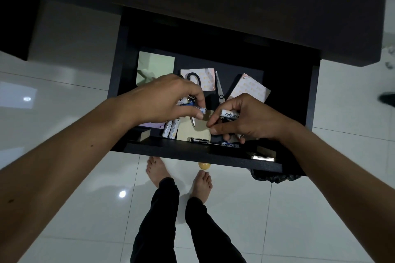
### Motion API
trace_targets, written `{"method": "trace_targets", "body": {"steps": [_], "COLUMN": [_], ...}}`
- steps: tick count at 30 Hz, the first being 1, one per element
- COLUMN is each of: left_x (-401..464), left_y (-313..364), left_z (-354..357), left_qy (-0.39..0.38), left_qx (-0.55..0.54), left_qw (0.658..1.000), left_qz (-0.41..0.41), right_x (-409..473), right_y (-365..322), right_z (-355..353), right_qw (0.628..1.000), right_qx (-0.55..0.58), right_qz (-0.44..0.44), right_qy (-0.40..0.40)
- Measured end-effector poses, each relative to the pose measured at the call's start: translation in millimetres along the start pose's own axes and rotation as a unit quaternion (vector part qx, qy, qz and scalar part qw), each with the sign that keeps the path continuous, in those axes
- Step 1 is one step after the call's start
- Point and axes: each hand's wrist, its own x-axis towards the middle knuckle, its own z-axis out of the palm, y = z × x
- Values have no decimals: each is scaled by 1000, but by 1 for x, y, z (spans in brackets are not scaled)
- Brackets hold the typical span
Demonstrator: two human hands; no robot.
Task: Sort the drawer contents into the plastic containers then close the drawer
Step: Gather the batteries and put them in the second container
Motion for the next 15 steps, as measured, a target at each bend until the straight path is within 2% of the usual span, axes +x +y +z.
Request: {"method": "trace_targets", "body": {"steps": [4,9,15], "left_x": [-6,-13,-21], "left_y": [1,-3,-1], "left_z": [-5,-6,-11], "left_qy": [20,11,2], "left_qx": [-18,-21,-28], "left_qw": [1000,999,998], "left_qz": [-3,-31,-53], "right_x": [8,25,27], "right_y": [-7,-10,-14], "right_z": [7,14,19], "right_qw": [994,967,951], "right_qx": [-109,-250,-299], "right_qz": [-27,-32,-21], "right_qy": [0,-30,-73]}}
